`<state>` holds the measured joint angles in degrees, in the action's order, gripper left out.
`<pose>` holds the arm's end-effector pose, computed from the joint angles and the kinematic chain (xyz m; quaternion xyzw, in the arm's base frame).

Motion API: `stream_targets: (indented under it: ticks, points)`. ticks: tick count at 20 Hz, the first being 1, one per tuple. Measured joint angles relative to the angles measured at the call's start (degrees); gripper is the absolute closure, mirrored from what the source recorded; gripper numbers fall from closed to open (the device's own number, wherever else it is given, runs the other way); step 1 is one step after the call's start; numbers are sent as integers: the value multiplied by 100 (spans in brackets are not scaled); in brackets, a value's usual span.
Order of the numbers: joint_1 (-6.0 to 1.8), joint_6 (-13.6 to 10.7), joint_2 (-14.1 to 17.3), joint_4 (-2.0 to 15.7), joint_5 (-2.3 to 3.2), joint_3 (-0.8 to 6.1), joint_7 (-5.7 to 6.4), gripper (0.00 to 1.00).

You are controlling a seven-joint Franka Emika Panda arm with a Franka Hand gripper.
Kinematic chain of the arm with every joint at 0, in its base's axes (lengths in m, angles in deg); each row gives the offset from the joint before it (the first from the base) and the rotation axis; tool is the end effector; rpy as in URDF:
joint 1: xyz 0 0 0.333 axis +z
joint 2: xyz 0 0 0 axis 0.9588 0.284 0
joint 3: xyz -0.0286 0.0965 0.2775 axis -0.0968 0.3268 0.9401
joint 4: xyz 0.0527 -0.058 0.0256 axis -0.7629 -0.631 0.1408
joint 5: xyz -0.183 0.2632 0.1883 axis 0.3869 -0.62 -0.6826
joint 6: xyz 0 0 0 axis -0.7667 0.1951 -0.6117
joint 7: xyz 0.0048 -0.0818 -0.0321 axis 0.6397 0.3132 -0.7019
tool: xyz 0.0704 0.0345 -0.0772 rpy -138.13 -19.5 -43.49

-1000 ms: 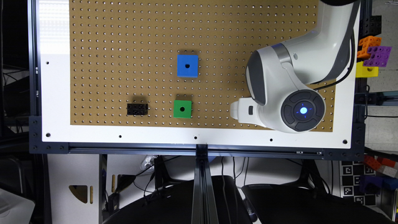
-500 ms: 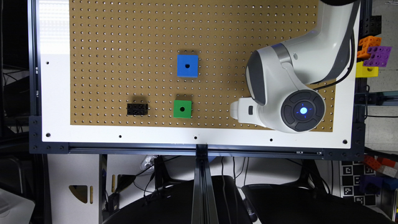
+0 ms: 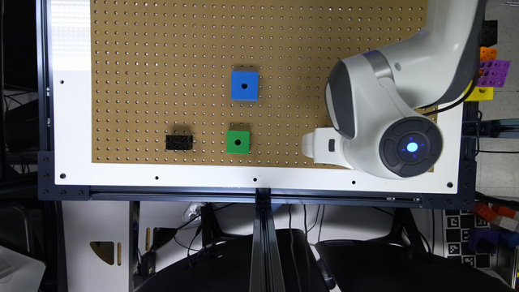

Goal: Pick up pink block.

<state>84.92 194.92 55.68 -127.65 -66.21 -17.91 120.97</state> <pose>0.6157 0.1921 0.2200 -0.9257 0.3772 0.0006 0.0287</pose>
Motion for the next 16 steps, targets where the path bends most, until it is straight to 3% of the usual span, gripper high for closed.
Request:
stream_targets:
  ticks: [16]
  points:
    - [2, -664, -696, 0, 0, 1, 0, 100]
